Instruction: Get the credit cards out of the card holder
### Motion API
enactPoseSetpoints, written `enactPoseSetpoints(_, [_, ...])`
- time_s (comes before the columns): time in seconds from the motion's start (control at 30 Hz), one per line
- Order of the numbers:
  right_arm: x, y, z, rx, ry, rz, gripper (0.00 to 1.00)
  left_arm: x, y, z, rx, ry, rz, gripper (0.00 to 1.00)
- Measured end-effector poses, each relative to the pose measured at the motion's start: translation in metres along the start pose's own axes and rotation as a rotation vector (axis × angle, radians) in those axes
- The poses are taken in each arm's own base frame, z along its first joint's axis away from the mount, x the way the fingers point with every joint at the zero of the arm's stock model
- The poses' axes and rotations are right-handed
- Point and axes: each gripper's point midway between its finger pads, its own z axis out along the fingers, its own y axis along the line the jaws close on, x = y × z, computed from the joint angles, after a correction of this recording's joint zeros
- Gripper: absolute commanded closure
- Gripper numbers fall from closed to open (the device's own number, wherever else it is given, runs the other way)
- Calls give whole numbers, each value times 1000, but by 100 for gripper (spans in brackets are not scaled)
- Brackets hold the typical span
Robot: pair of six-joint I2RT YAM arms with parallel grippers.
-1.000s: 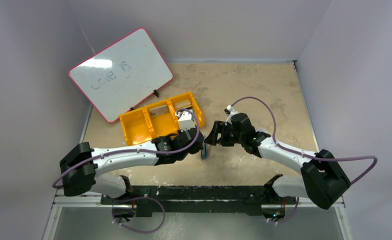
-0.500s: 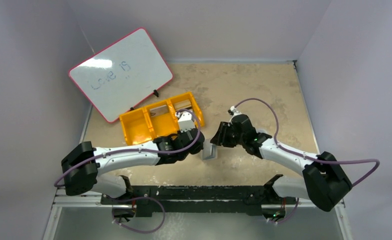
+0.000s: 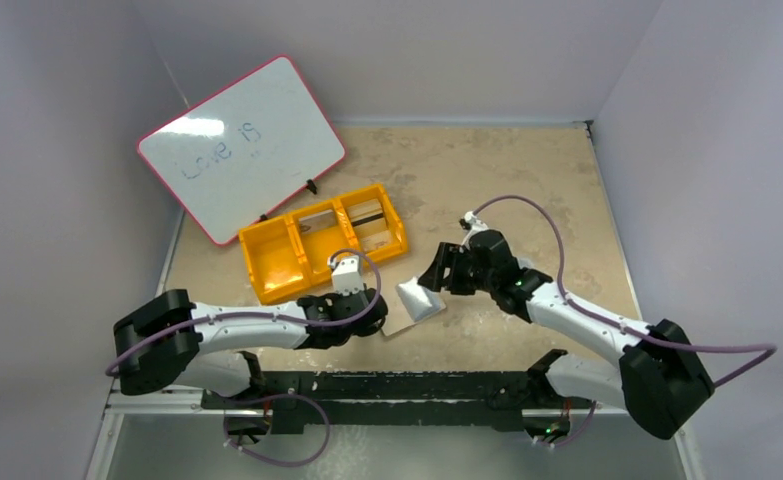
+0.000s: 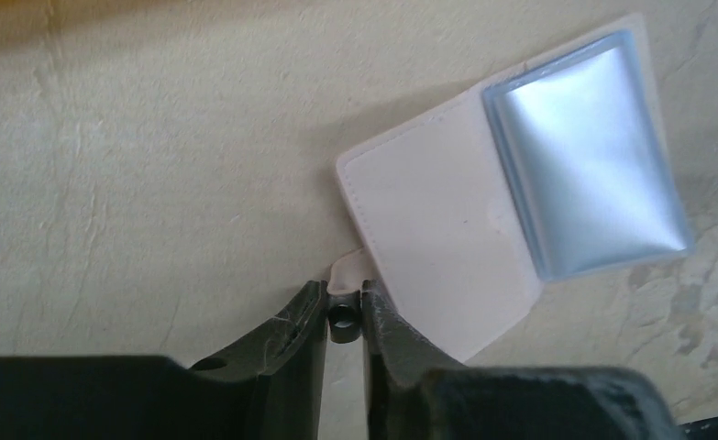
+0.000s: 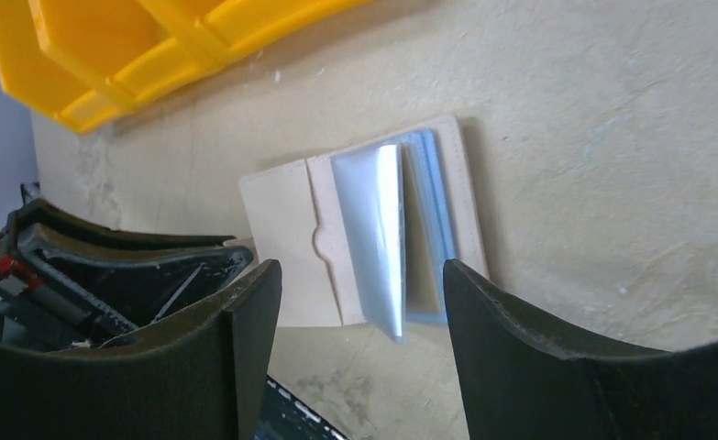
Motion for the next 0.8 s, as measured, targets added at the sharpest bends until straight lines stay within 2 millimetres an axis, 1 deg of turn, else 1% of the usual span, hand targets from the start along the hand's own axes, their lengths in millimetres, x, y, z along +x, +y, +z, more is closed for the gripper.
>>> enactPoseSetpoints(0.07, [8, 3, 4, -35, 32, 2, 37, 7, 6, 0, -6, 14, -5, 64])
enactPoseSetpoints(0.17, [26, 2, 9, -69, 92, 14, 39, 8, 6, -1, -3, 14, -16, 58])
enactPoseSetpoints(0.23, [35, -1, 10, -73, 124, 18, 39, 6, 5, -1, -1, 5, -23, 57])
enactPoseSetpoints(0.37, [39, 0, 13, -89, 148, 11, 39, 1, 2, -1, 2, -16, -29, 57])
enactPoseSetpoints(0.47, [45, -3, 17, -85, 173, 6, 41, -4, -1, -2, 11, -34, -39, 56])
enactPoseSetpoints(0.5, [47, -3, 18, -89, 185, 6, 40, -5, -2, -2, 15, -38, -42, 56])
enactPoseSetpoints(0.57, [49, -4, 19, -90, 196, 7, 34, -9, -4, -3, 23, -51, -50, 56])
enactPoseSetpoints(0.63, [50, -4, 20, -86, 197, 9, 33, -10, -6, -4, 27, -58, -54, 58])
enactPoseSetpoints(0.8, [42, -10, 16, -35, 157, 7, 30, -12, -10, -2, 32, -62, -54, 70])
